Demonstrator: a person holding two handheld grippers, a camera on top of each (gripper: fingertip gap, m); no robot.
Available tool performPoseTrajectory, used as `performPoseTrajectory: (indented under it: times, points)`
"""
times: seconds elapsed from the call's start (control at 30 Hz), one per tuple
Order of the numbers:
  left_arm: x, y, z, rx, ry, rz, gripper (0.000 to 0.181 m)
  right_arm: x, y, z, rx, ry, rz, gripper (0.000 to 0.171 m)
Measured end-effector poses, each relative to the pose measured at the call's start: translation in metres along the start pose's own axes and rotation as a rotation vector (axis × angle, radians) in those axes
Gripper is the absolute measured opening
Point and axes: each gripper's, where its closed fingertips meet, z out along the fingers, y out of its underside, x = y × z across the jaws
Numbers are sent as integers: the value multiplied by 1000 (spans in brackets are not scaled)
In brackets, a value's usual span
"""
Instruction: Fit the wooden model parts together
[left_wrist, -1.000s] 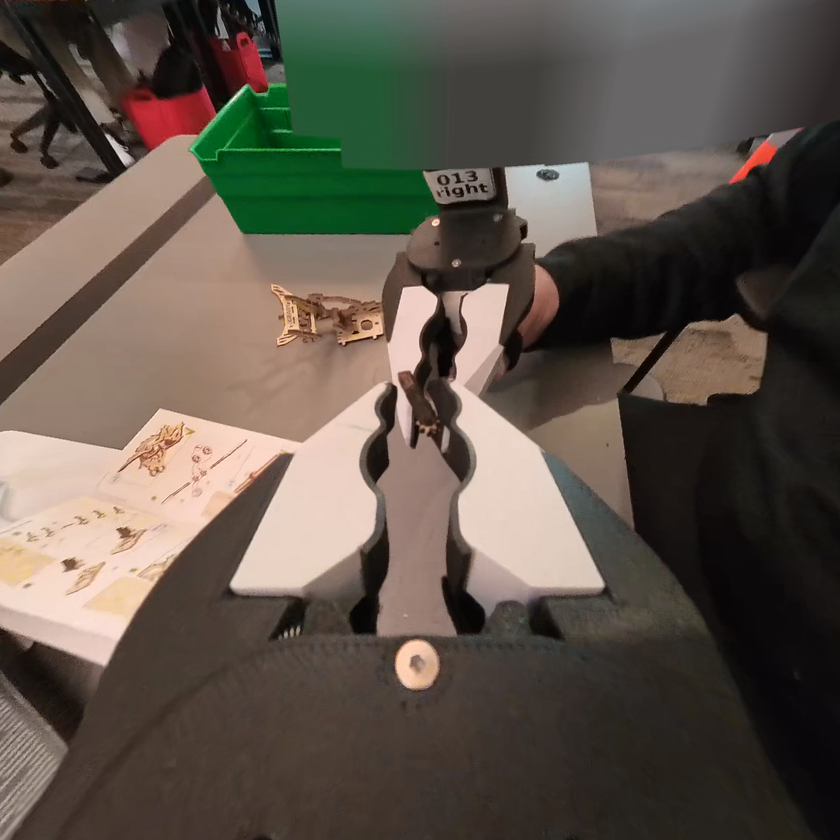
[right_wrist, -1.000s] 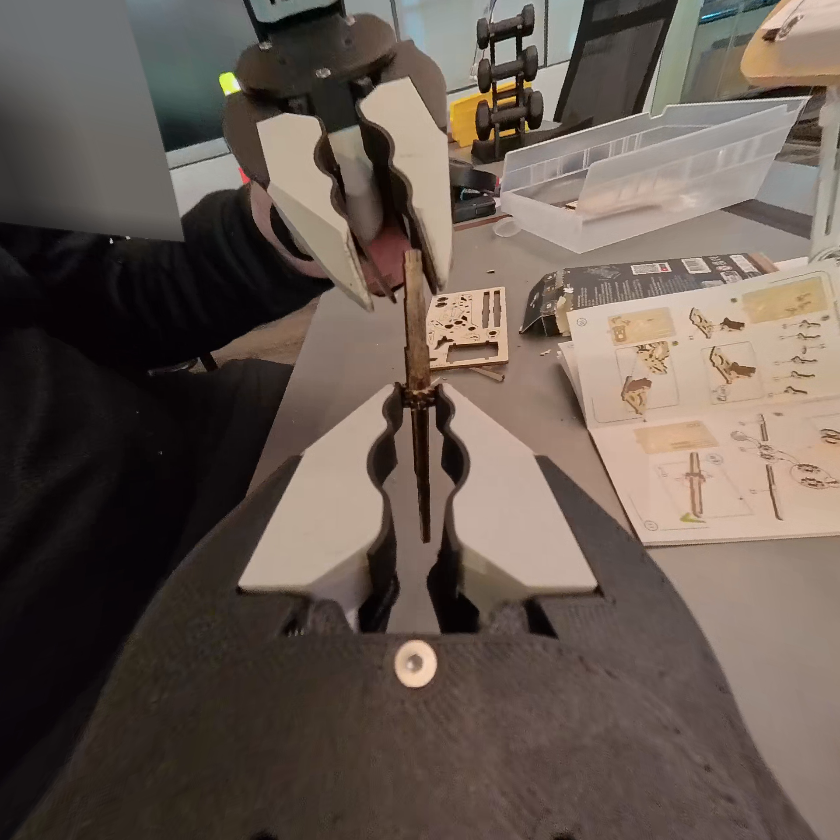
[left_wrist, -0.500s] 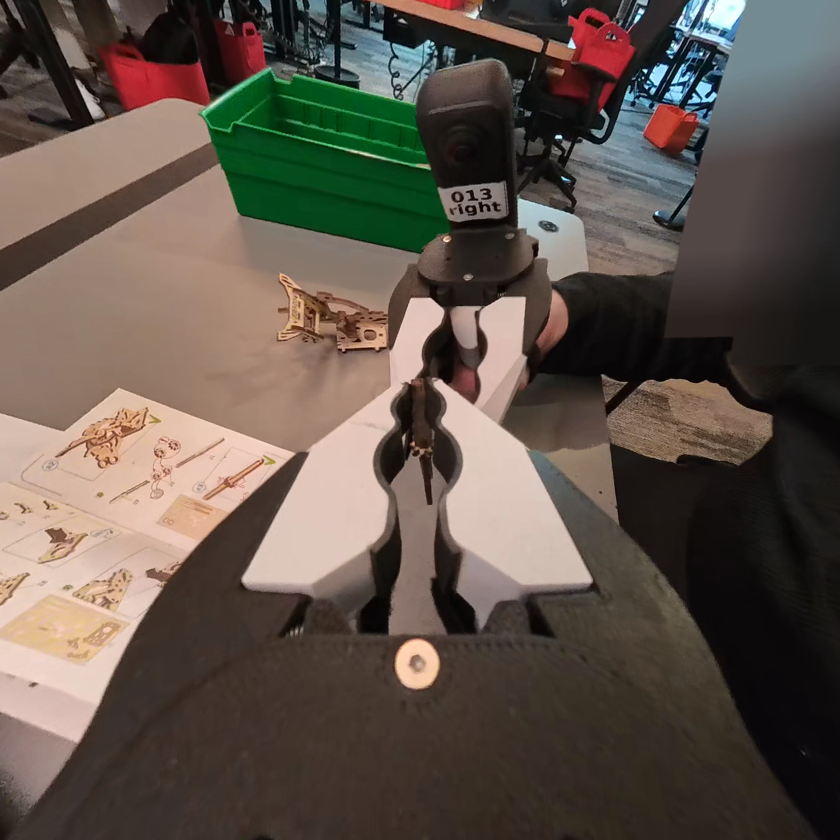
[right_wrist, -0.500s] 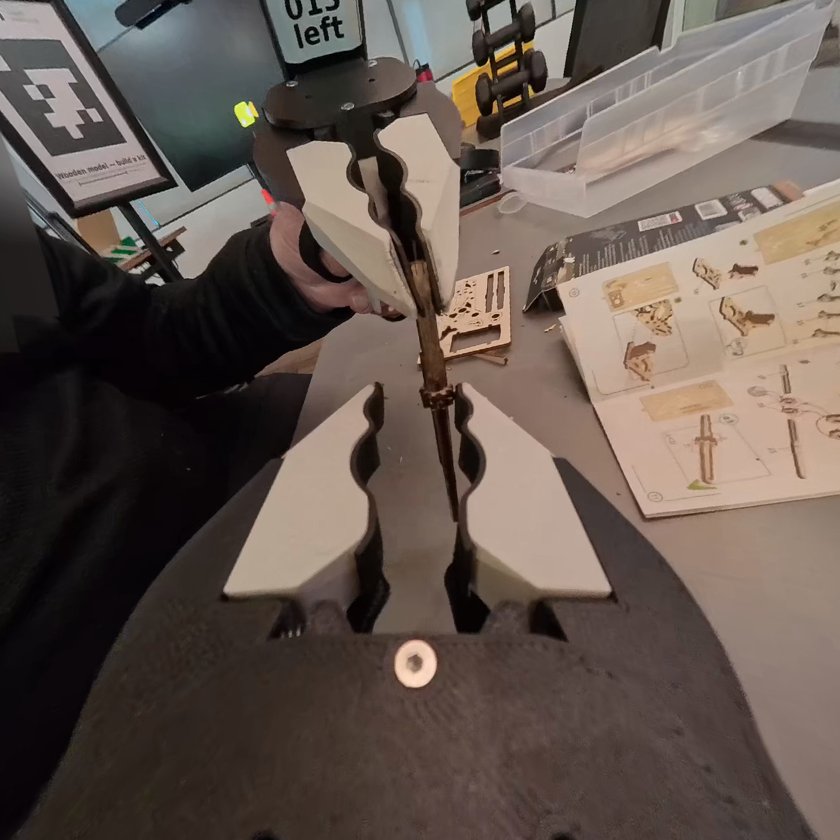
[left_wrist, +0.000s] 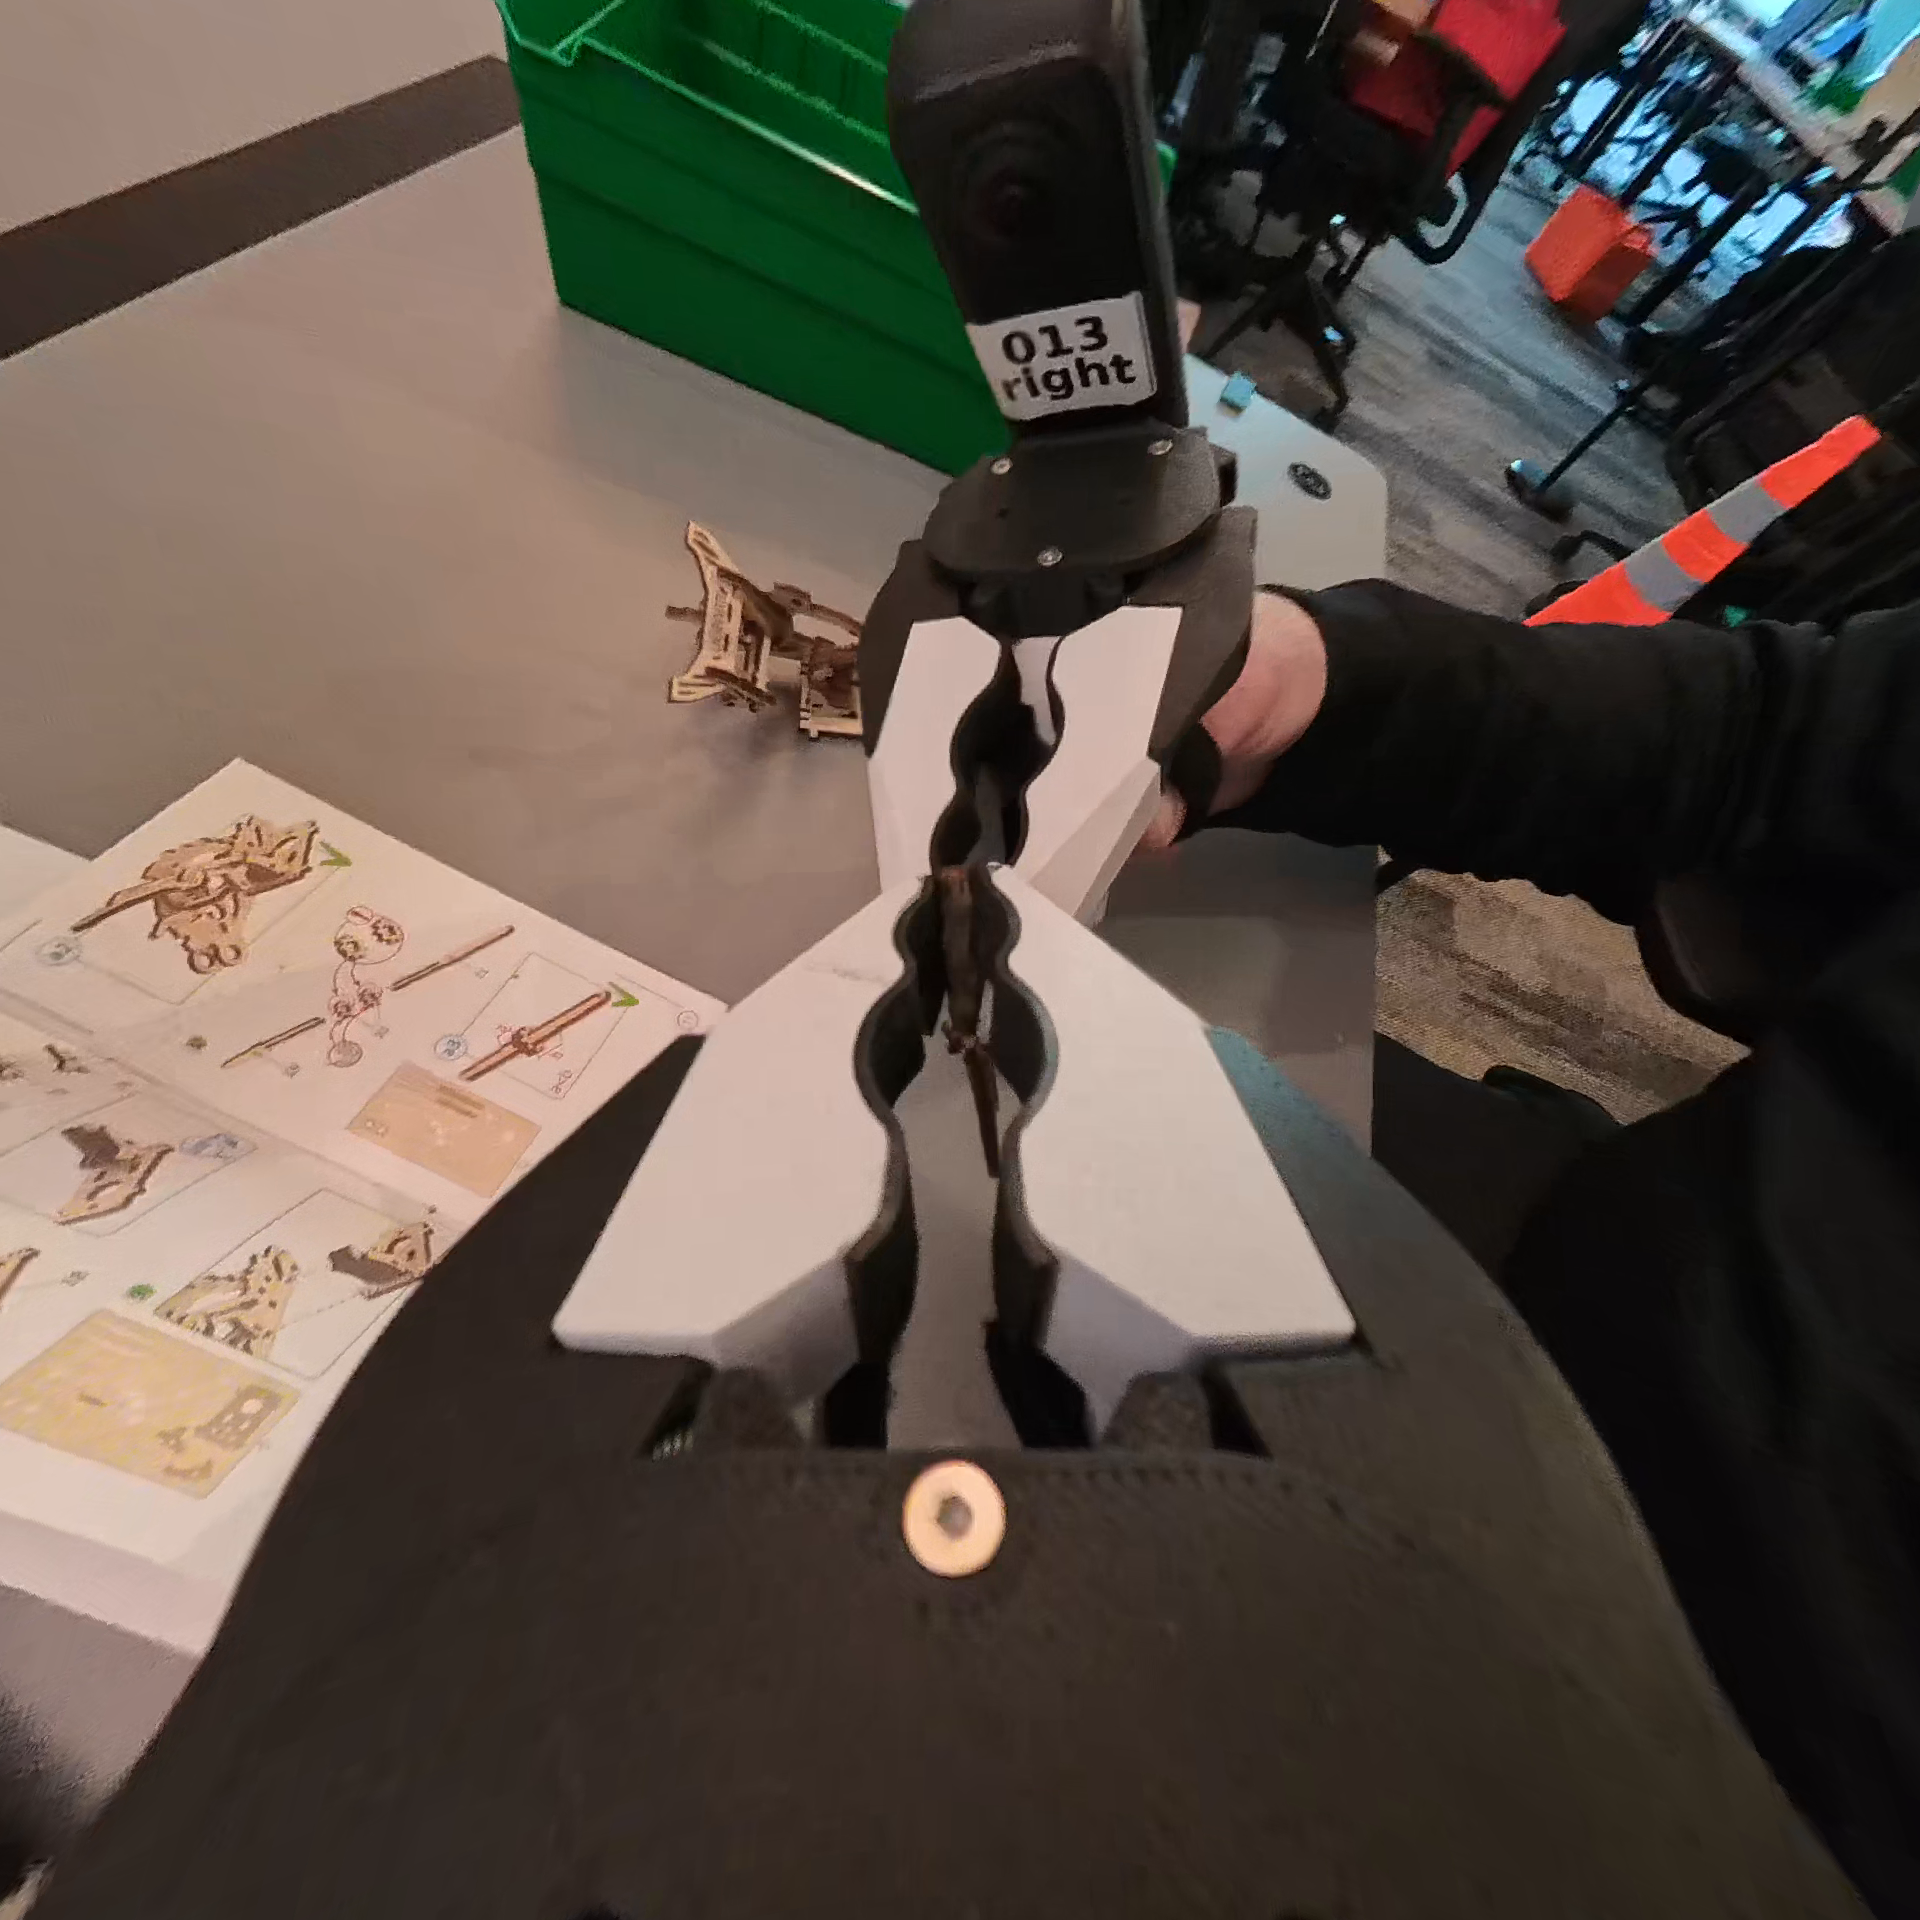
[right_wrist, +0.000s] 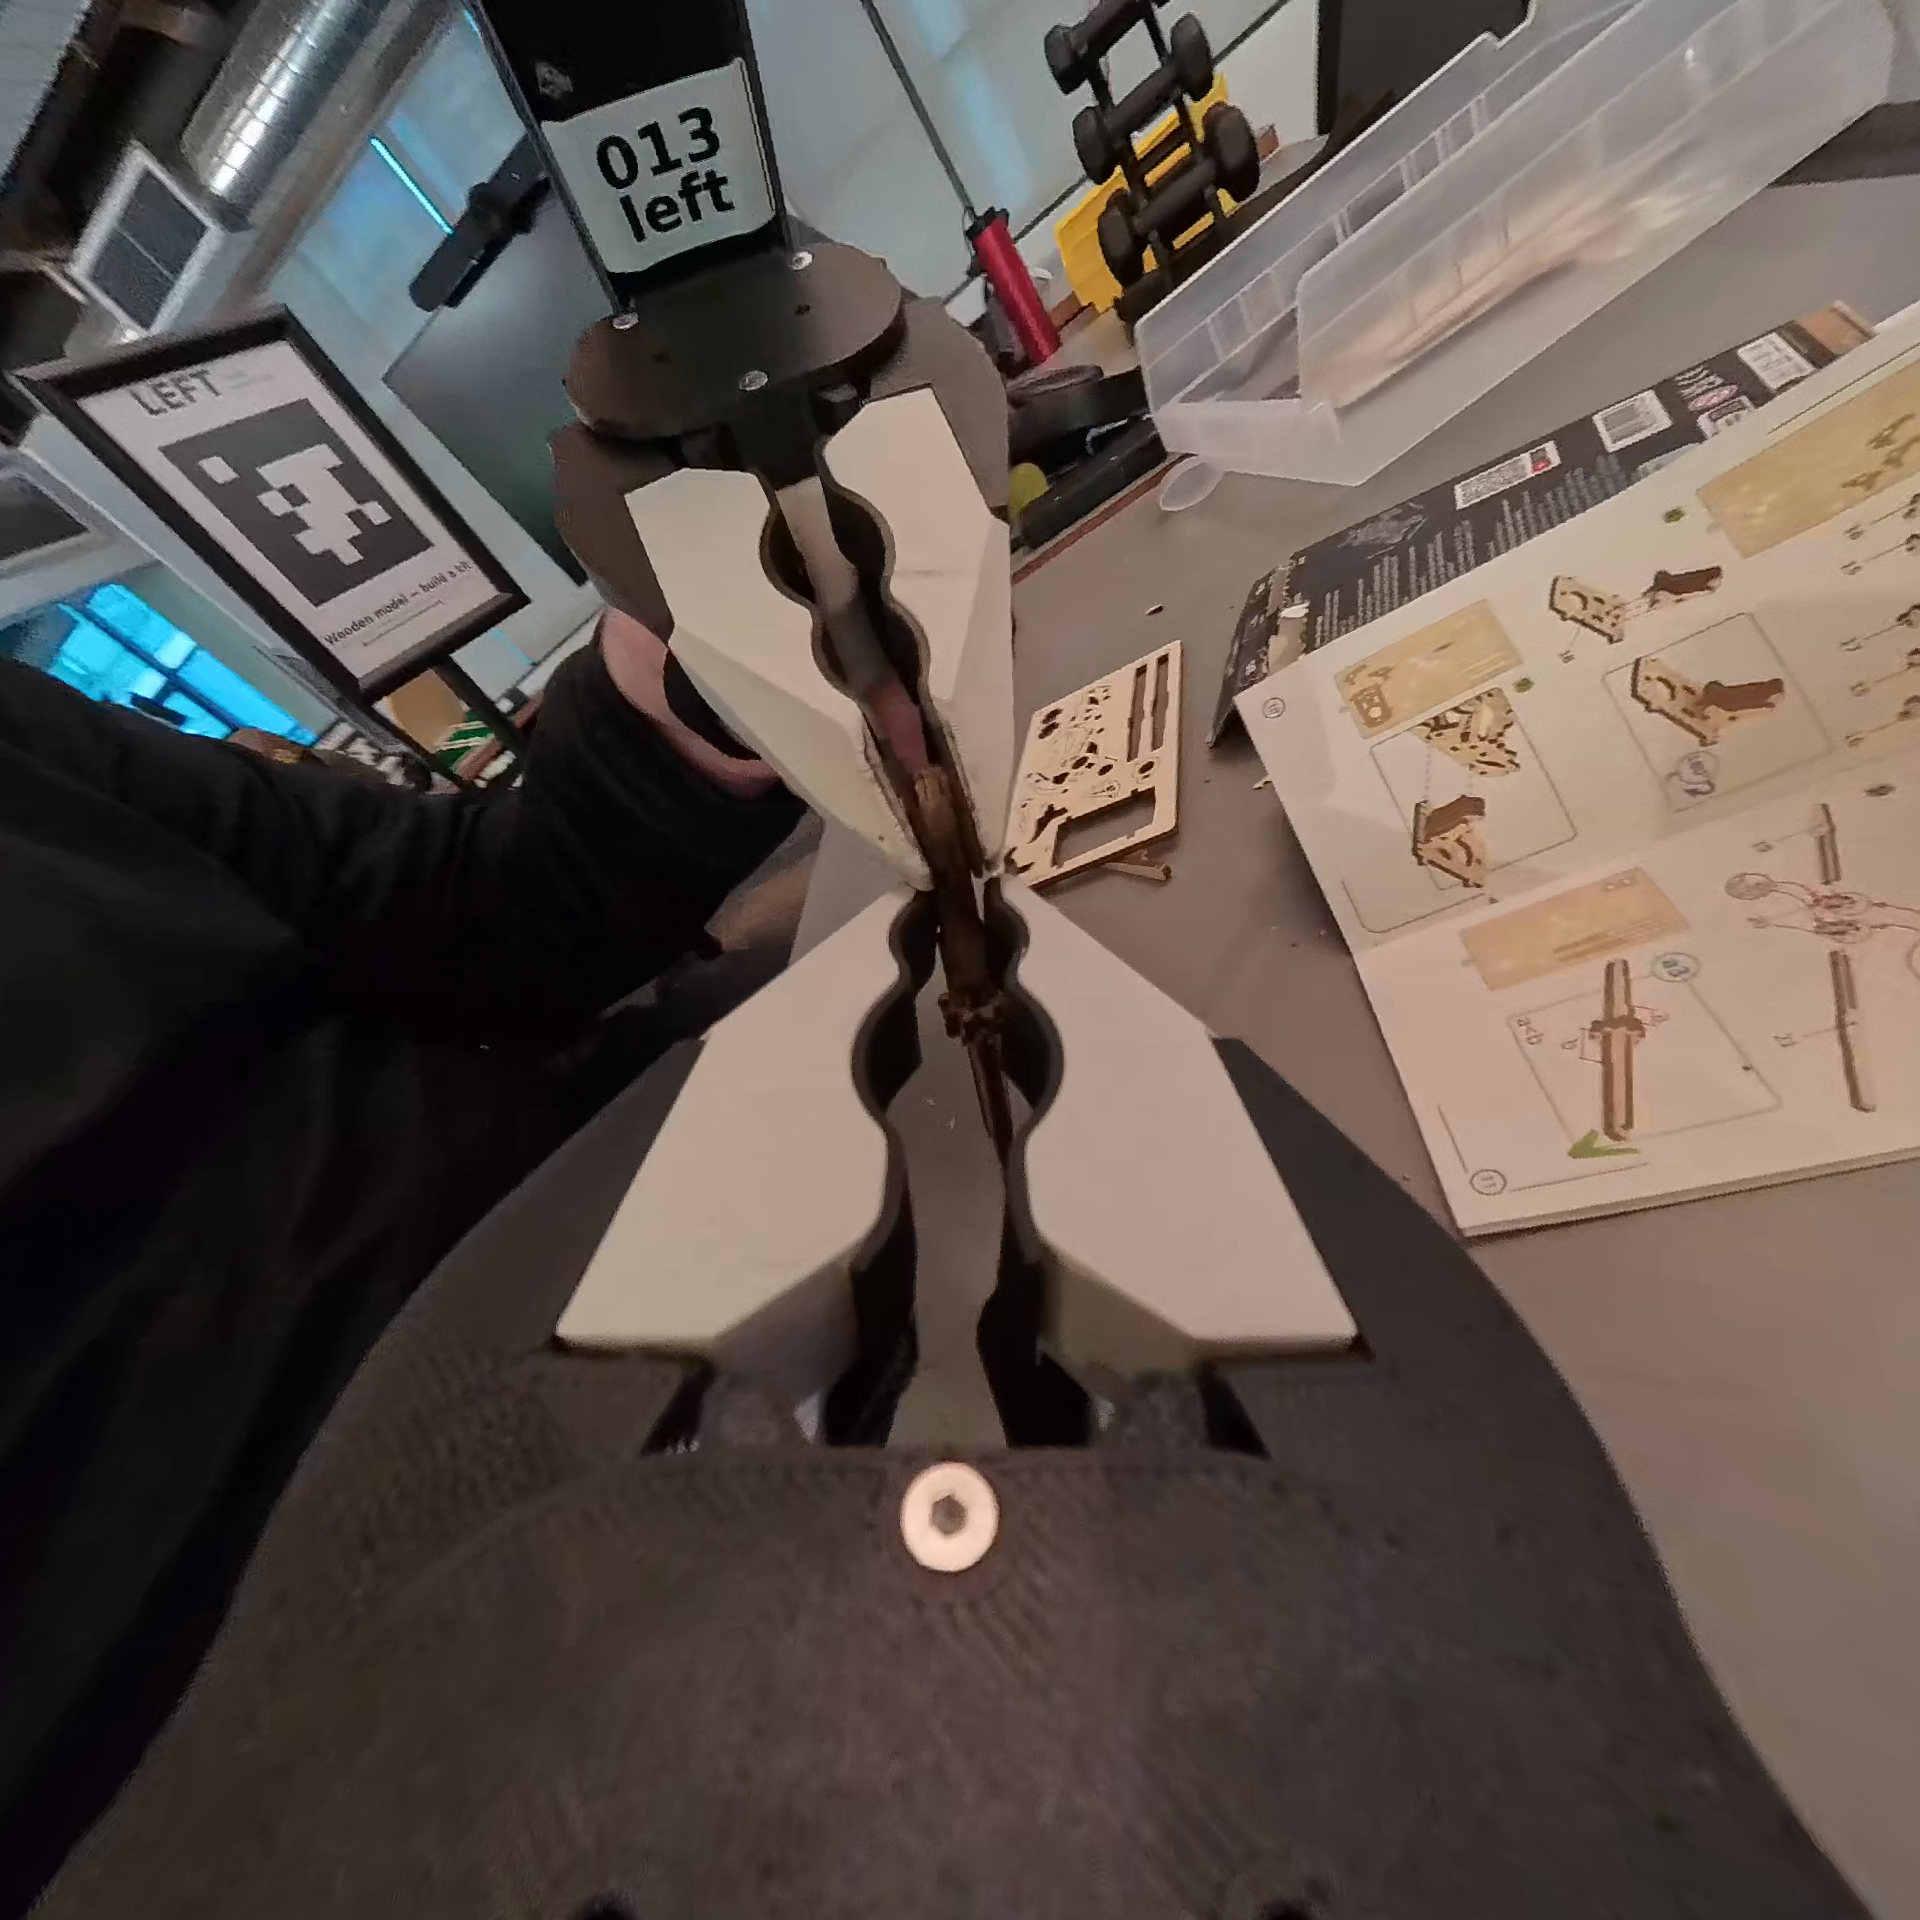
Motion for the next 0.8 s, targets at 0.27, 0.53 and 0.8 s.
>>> performPoseTrajectory:
  times: [0.27,0.53,0.8]
  points:
    - [7,-22,0,30,-69,18,7,-18,-18,-15,138,-186,25,4]
    - [47,9,-20,213,43,-13,45,-49,-57,-58,454,-318,-79,4]
    - [70,4,9,311,-13,131,5,-73,-68,-69,540,-403,-152,4]
